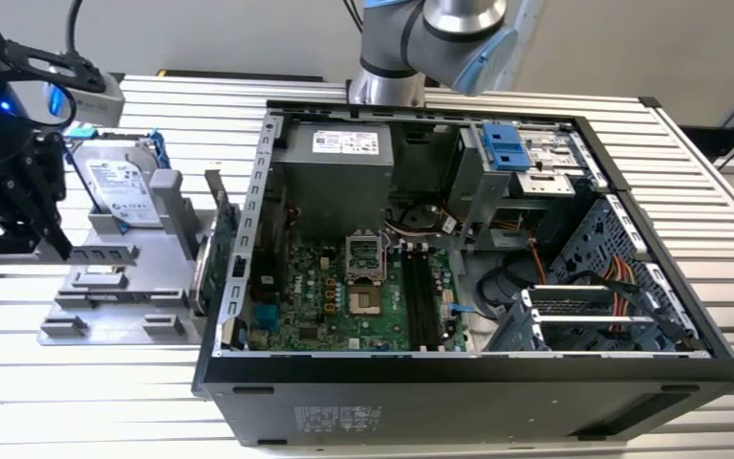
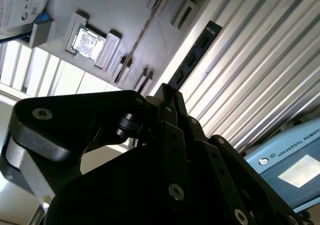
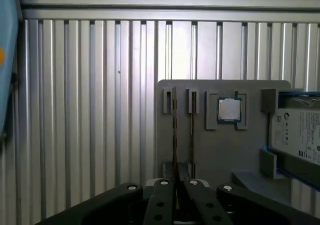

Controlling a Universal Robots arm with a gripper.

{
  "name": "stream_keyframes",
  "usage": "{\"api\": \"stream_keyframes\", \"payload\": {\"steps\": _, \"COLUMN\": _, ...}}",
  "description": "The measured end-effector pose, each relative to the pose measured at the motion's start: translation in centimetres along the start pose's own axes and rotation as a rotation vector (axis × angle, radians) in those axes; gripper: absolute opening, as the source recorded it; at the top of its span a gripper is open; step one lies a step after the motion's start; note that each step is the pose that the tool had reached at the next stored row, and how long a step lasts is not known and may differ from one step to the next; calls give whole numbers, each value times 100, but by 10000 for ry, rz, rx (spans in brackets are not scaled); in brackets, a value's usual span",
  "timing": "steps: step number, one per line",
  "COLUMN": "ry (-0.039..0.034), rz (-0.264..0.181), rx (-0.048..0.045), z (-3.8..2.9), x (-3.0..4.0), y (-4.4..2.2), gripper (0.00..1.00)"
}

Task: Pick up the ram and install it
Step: 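Pick up the ram and move it above insertion slot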

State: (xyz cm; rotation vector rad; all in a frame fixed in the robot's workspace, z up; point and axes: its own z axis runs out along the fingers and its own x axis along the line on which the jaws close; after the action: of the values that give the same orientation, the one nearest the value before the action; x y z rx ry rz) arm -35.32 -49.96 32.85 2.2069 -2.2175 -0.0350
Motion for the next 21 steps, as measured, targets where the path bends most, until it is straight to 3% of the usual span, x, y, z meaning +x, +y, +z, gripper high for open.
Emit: {"api": "stream_keyframes", "payload": {"steps": 21, "ry": 0, "rz": 0, "rx": 0, "z": -276, "x": -2, "y": 7, "gripper": 0}}
